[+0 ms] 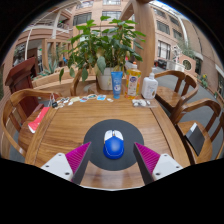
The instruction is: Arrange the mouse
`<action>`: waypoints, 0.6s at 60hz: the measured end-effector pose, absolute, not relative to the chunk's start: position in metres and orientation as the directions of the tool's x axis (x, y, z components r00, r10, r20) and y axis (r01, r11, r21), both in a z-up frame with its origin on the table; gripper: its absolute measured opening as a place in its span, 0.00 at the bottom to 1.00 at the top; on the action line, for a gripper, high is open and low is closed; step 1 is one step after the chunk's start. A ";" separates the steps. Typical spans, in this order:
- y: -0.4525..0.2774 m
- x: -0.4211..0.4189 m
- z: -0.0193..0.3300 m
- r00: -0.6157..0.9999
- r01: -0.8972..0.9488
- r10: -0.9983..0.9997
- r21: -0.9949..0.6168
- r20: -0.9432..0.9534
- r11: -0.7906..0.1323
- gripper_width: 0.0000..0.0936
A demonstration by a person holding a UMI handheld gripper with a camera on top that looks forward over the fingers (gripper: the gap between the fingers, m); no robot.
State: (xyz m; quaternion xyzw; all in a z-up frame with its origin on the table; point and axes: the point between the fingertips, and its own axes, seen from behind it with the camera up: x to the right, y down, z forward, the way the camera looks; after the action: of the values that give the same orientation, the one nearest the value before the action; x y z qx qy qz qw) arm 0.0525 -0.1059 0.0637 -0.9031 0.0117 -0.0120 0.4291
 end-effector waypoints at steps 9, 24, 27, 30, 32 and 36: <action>-0.157 0.047 0.106 0.998 -0.008 -0.048 -0.797 0.026 -0.604 0.91; -0.235 0.030 0.144 0.998 0.026 -0.029 -0.815 0.052 -0.579 0.91; -0.247 0.030 0.148 0.997 0.038 -0.029 -0.818 0.066 -0.573 0.91; -0.258 0.030 0.152 0.997 0.048 -0.026 -0.822 0.076 -0.568 0.92; -0.264 0.028 0.153 0.998 0.043 -0.022 -0.821 0.067 -0.569 0.91; -0.273 0.026 0.154 0.998 0.039 -0.017 -0.820 0.059 -0.571 0.92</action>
State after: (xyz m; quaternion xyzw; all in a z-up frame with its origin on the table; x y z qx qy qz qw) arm 0.0256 -0.2730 0.1543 -0.8857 -0.0061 -0.0303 0.4631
